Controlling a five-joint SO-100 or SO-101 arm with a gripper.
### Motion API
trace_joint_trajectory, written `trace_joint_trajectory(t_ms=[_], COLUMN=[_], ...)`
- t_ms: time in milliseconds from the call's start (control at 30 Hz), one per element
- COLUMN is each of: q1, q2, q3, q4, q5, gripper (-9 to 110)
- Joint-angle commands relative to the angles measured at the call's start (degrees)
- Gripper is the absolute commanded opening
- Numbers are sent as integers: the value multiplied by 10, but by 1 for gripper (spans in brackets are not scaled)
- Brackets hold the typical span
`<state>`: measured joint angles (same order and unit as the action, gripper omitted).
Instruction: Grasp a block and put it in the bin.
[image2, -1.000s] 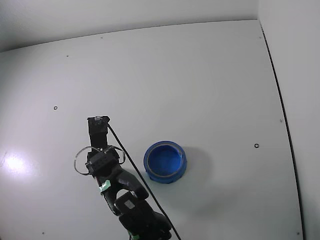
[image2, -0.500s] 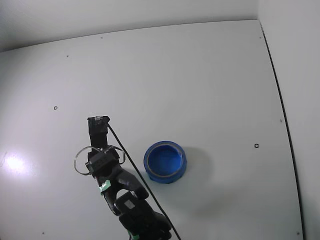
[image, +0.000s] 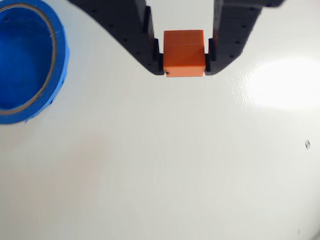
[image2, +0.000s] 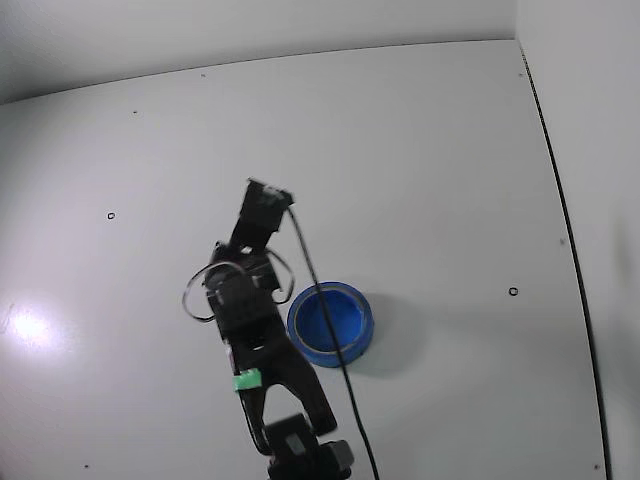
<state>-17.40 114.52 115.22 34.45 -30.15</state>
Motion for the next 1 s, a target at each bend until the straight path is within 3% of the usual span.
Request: trace_joint_trajectory(t_ms=[0,300,633,867,967], q1=[77,177,185,182,184], q2=[117,123,126,127,134], q3=[17,220,296,296,296], q4=[-5,-15,-15,-15,-15], q5=[-13,-77,-89,-95,-87], gripper=[0,0,2,24,27])
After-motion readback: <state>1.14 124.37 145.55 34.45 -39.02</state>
